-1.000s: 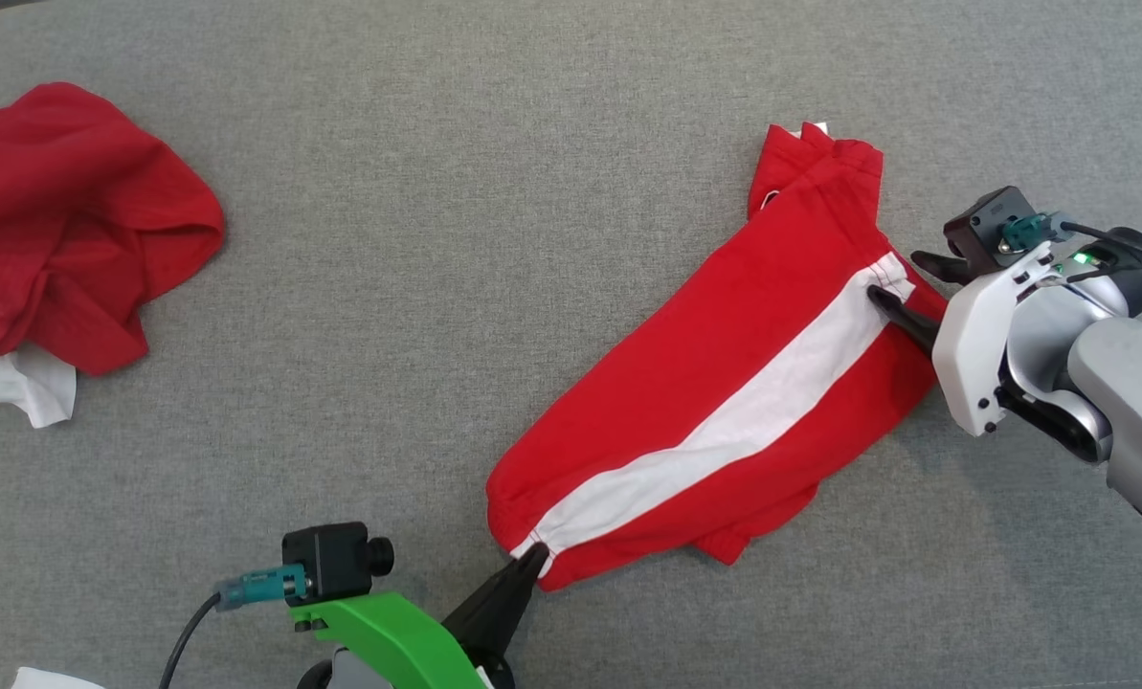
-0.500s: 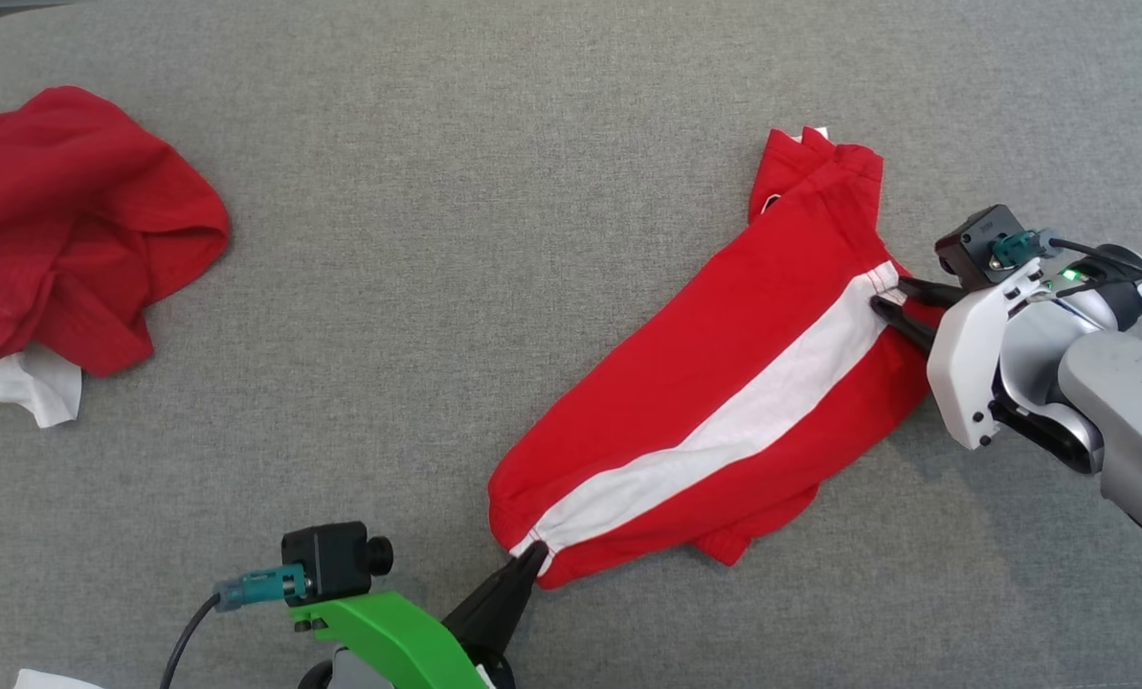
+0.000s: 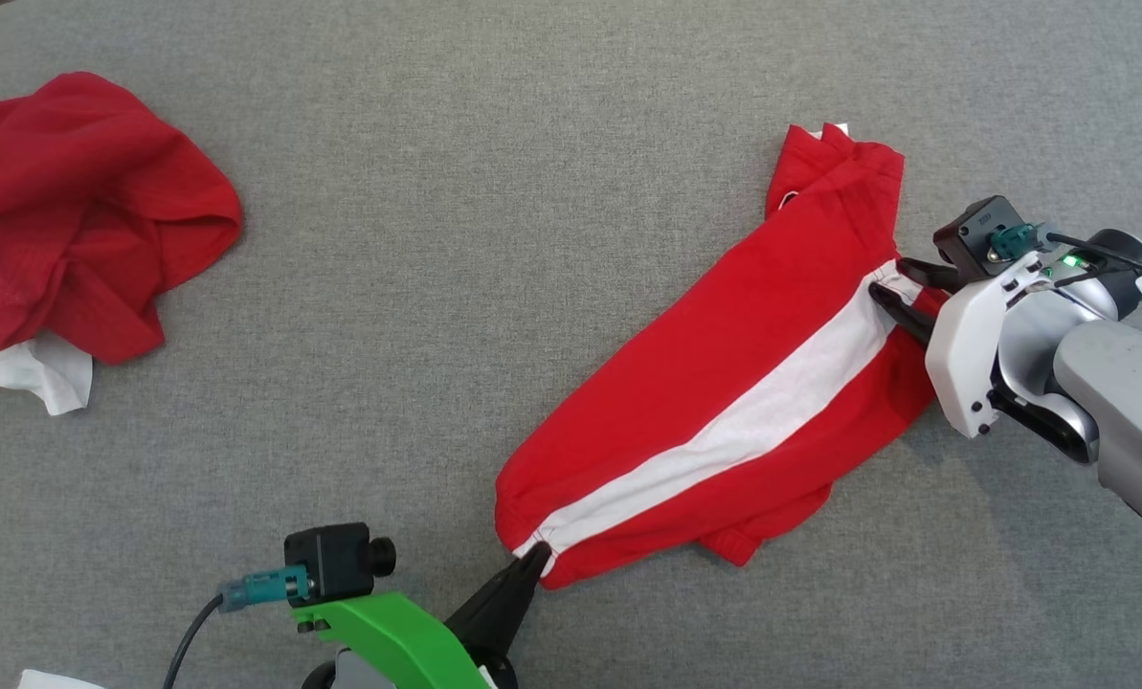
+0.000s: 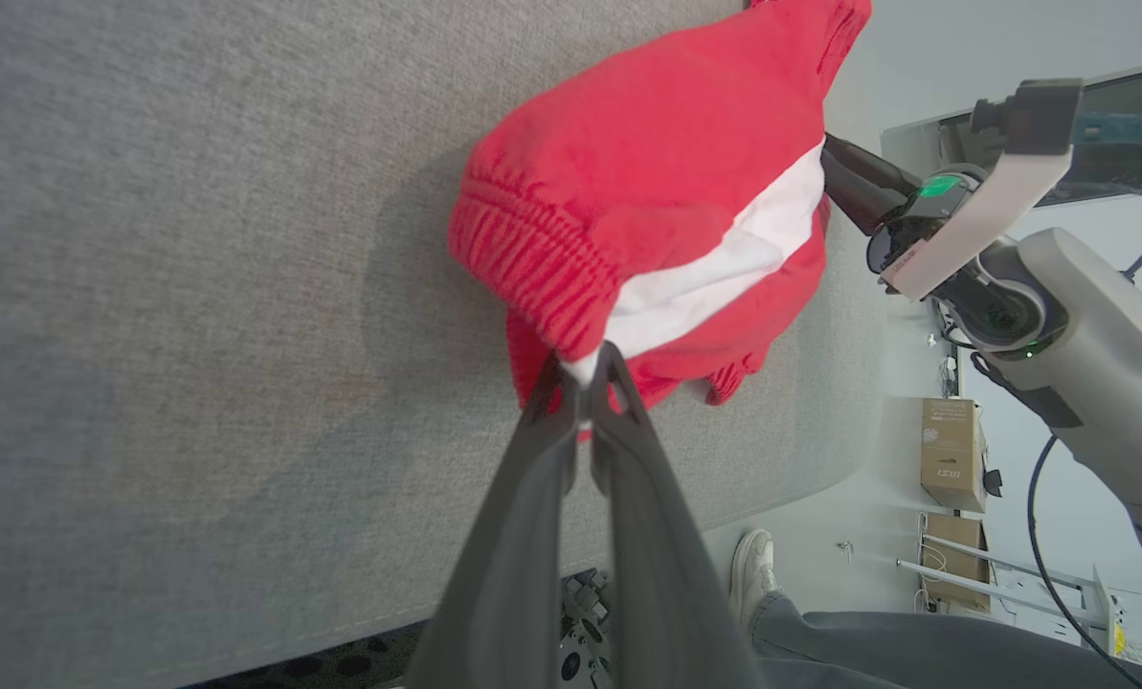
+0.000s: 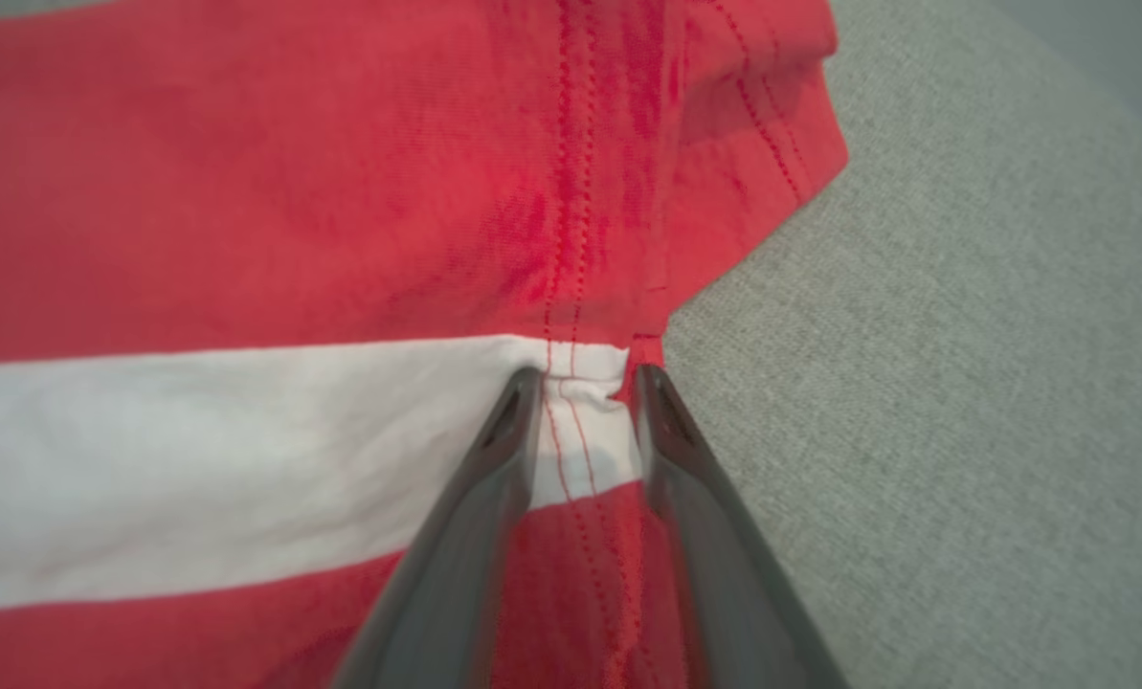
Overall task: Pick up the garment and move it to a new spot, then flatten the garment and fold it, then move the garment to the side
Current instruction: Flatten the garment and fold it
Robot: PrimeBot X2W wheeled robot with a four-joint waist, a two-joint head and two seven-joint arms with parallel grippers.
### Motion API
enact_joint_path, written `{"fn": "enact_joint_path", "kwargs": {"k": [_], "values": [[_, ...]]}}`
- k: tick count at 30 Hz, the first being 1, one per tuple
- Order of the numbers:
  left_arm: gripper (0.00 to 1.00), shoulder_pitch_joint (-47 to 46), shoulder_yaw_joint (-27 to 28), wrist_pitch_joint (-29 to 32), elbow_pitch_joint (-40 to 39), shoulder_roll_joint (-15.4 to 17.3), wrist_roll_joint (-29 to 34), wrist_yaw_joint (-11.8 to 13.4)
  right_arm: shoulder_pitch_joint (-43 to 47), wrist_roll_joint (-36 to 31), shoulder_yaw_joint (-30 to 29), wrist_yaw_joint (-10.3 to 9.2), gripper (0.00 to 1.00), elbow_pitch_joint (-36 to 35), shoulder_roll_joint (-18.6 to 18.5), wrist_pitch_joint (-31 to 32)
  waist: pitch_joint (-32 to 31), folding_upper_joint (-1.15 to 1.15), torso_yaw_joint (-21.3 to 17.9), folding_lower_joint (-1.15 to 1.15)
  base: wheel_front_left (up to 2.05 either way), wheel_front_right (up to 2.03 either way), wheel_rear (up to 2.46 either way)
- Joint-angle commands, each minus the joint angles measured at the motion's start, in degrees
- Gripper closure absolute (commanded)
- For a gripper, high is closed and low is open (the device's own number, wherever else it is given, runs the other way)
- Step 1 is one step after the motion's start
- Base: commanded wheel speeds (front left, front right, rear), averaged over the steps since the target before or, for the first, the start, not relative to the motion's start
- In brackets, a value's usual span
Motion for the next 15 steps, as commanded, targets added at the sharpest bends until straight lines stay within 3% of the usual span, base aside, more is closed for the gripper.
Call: {"fn": "enact_joint_path", "kwargs": {"k": [1, 6, 8, 10, 15], "values": [[1.00, -0.28, 0.19, -0.31, 0.14, -0.14, -0.09, -0.14, -0.68, -0.01, 0.61, -0.02, 0.51, 0.25, 0.15, -0.60, 0.02, 0.00, -0.01, 0.00, 0.00, 0.00, 0.00], [1.00, -0.09, 0.32, -0.53, 0.22, -0.24, -0.27, -0.07, -1.36, 0.44, 1.90, -0.02, 0.51, 0.78, 0.12, -1.33, -0.09, 0.00, -0.28, 0.00, 0.00, 0.00, 0.00], [1.00, -0.20, 0.28, -0.64, 0.22, -0.30, -0.30, -0.08, -1.52, 0.75, 2.16, -0.02, 0.56, 1.06, -0.03, -1.68, -0.08, 0.00, -0.40, 0.00, 0.00, 0.00, 0.00], [1.00, -0.24, 0.27, -0.69, 0.21, -0.29, -0.34, -0.12, -1.65, 1.03, 2.55, -0.02, 0.71, 1.27, -0.16, -1.74, -0.08, 0.00, -0.51, 0.00, 0.00, 0.00, 0.00], [1.00, -0.28, 0.36, -0.74, 0.27, -0.15, -0.39, -0.07, -1.77, 1.89, 3.35, -0.03, 0.95, 1.68, -0.13, -2.06, 0.07, 0.00, -0.73, 0.00, 0.00, 0.00, 0.00]]}}
